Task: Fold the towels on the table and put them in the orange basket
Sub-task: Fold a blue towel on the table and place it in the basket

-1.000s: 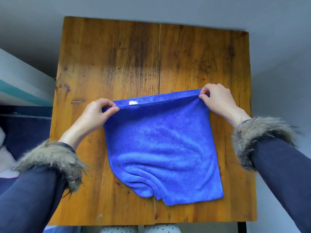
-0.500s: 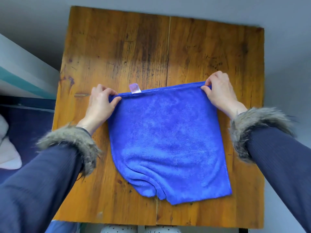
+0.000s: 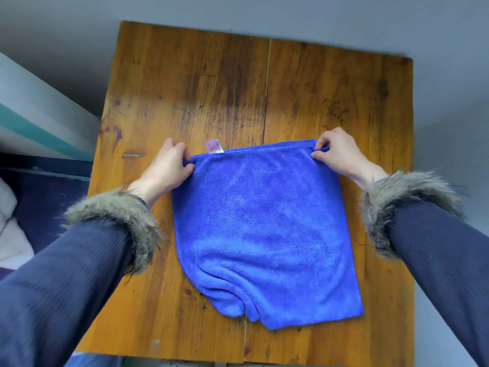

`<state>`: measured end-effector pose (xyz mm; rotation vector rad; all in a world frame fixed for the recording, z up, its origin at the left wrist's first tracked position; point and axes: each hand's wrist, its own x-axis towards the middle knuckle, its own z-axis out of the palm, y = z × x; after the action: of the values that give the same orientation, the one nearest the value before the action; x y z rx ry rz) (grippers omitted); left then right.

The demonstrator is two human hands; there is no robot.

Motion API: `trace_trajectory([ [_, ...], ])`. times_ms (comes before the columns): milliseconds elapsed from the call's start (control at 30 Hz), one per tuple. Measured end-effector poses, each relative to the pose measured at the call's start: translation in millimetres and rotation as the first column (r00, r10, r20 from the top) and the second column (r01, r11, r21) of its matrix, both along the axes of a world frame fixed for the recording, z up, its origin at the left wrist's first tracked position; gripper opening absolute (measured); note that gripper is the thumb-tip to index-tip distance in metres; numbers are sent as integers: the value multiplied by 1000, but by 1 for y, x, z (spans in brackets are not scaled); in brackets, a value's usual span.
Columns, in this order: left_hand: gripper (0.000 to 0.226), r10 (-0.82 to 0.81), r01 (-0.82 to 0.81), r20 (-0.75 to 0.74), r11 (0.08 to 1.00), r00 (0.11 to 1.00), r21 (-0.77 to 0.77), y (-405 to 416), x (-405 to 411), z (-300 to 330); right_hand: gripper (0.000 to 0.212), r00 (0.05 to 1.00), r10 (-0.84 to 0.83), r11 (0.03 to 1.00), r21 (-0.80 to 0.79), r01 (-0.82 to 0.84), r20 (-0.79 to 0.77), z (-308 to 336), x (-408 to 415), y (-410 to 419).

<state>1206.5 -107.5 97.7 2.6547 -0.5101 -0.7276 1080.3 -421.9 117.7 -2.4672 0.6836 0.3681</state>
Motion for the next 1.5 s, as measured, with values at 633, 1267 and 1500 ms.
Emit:
trace_trajectory([
  [633, 19, 132, -262, -419, 927, 898, -269, 26, -4, 78, 4, 941, -226, 974, 79, 213, 252, 88, -32, 10],
  [1267, 16, 151, 2, 121, 618, 981, -787, 41, 21, 348, 8, 718, -271, 960, 132, 245, 641, 338, -59, 10],
  [1500, 13, 175, 42, 181, 597, 968, -801, 52, 23, 375, 11, 572, -352, 935, 307, 177, 741, 379, -55, 19],
])
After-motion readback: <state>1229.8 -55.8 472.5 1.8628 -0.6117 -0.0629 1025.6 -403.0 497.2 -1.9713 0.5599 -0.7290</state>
